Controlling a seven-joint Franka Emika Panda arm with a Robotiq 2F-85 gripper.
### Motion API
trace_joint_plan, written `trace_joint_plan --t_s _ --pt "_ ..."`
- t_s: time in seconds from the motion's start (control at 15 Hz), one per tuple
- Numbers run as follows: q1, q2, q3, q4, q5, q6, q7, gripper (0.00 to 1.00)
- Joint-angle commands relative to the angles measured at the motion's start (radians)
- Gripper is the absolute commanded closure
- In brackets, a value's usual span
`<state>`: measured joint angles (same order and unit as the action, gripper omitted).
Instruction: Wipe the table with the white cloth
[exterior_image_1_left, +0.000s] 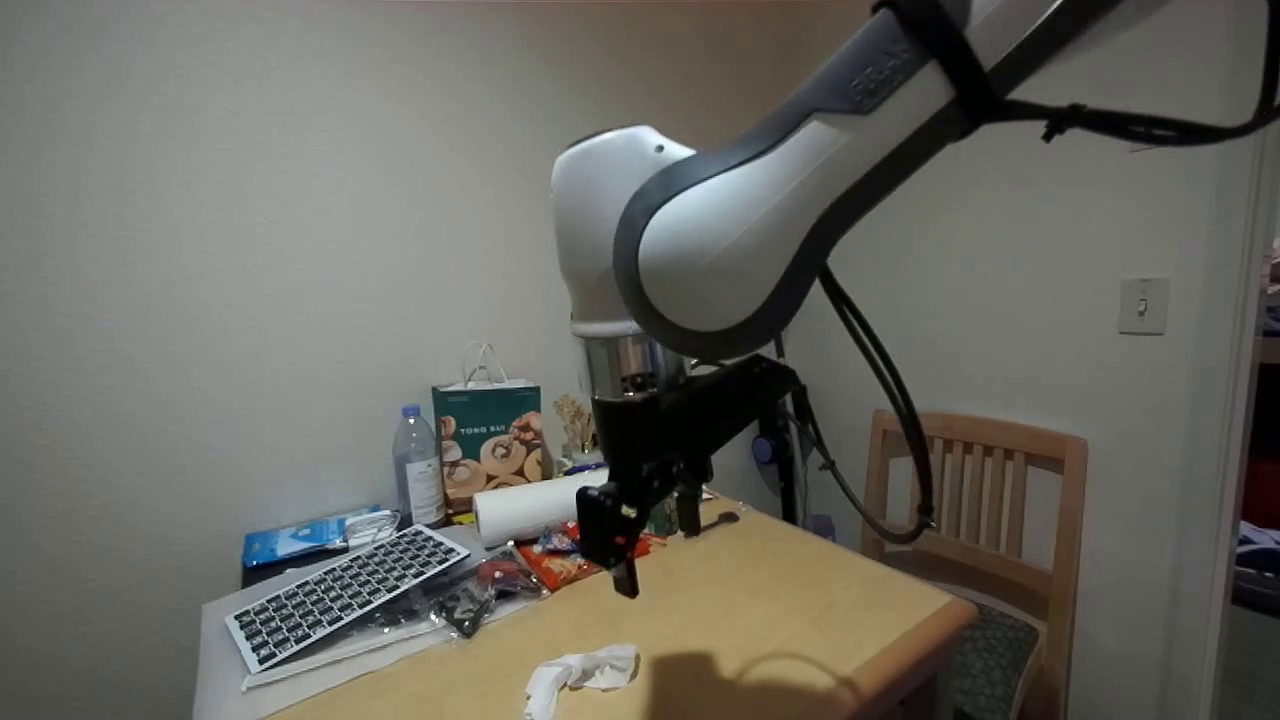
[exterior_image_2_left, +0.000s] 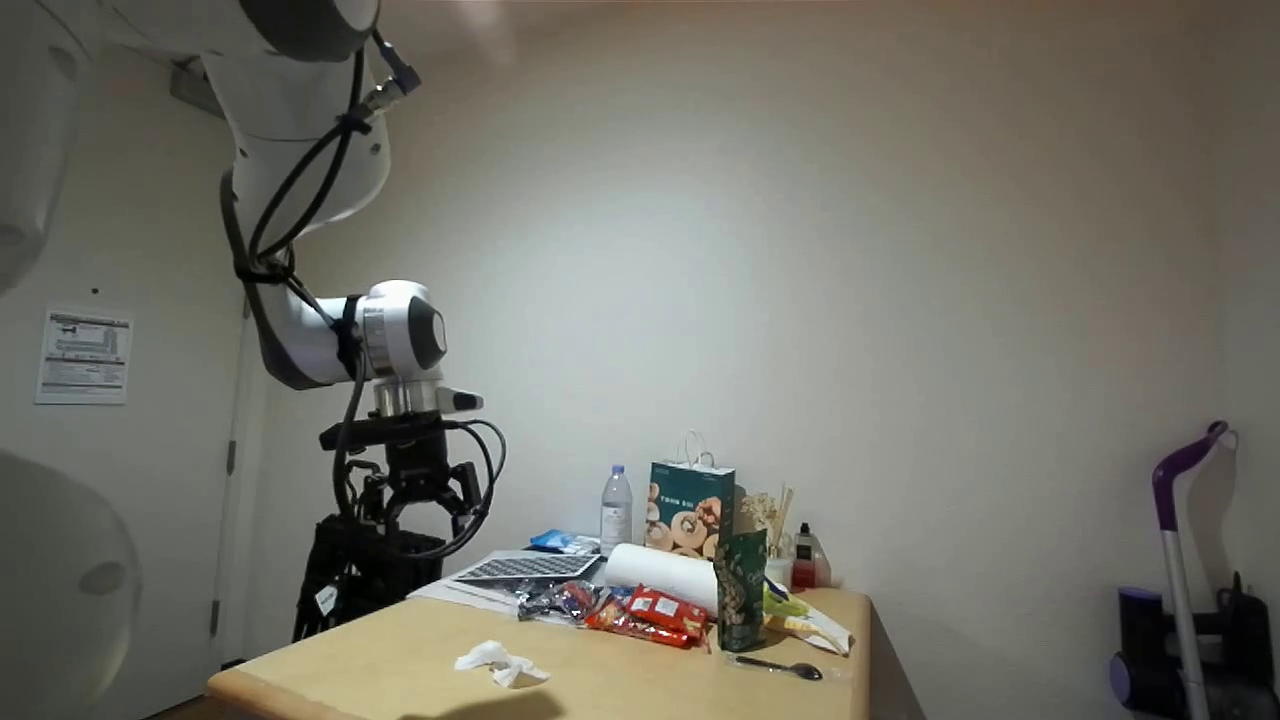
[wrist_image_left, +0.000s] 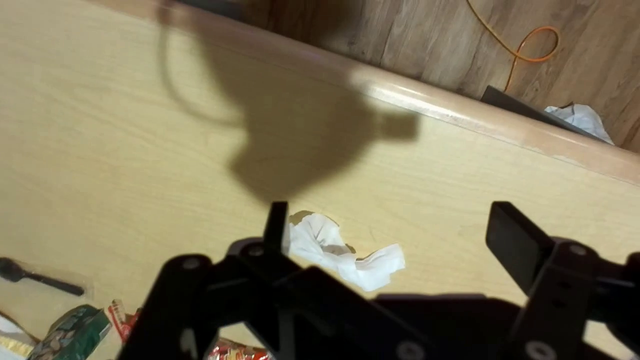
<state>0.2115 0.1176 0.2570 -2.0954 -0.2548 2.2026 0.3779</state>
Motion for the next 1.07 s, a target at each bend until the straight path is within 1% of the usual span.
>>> trace_joint_plan --t_s 0.0,0.13,0.2,0.33,0.6,0.73,1.0 --pt "0.026 0.141 -0.028 0.090 0.052 0.009 0.017 0.00" --pt "0.037 0.193 -0.049 0.122 0.061 0.011 0.015 0.00" --pt "0.045 0.141 -0.053 0.079 0.047 0.008 -0.004 0.00" --pt "0.053 0.174 -0.066 0.097 0.048 0.009 -0.004 0.00" --pt "0.057 0.164 -0.065 0.097 0.047 0.009 -0.003 0.00" --pt "0.060 0.207 -0.074 0.134 0.030 0.015 -0.038 0.00" --pt "0.081 0.328 -0.084 0.271 0.007 -0.061 -0.128 0.00"
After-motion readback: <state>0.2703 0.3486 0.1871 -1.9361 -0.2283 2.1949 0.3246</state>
